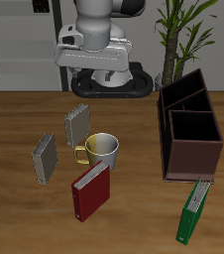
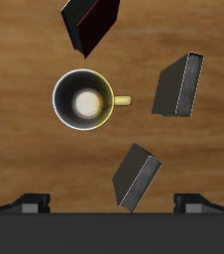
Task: Place the left yellow book into the left desk caddy's right compartment and place the right yellow book into the left desk caddy's right compartment and place the red book into the left desk caddy's left compartment
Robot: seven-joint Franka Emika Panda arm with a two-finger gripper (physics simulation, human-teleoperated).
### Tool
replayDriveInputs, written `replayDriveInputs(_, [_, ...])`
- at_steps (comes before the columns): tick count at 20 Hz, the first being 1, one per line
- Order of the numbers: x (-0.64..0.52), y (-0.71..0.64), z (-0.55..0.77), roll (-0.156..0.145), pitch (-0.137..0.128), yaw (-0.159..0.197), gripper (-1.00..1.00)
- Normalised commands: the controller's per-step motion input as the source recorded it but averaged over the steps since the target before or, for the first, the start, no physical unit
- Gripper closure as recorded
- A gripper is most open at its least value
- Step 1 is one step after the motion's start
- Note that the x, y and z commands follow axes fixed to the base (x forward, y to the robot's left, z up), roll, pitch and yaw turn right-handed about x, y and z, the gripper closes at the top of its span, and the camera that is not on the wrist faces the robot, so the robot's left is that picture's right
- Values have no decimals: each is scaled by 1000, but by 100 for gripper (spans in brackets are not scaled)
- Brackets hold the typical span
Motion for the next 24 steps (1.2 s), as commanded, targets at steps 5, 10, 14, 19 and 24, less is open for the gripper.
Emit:
replayDriveInputs(5, [-136, -512, -100, -26, 0, -32, -100])
replayDriveInputs(10, [-99, -510, -94, -17, -18, -61, -100])
replayDriveInputs(14, [-77, -145, -200, 18, -44, -50, -100])
replayDriveInputs(19, [-25, -43, -311, 29, -29, -14, -100])
replayDriveInputs(24, [21, -60, -338, 2, -4, -29, -100])
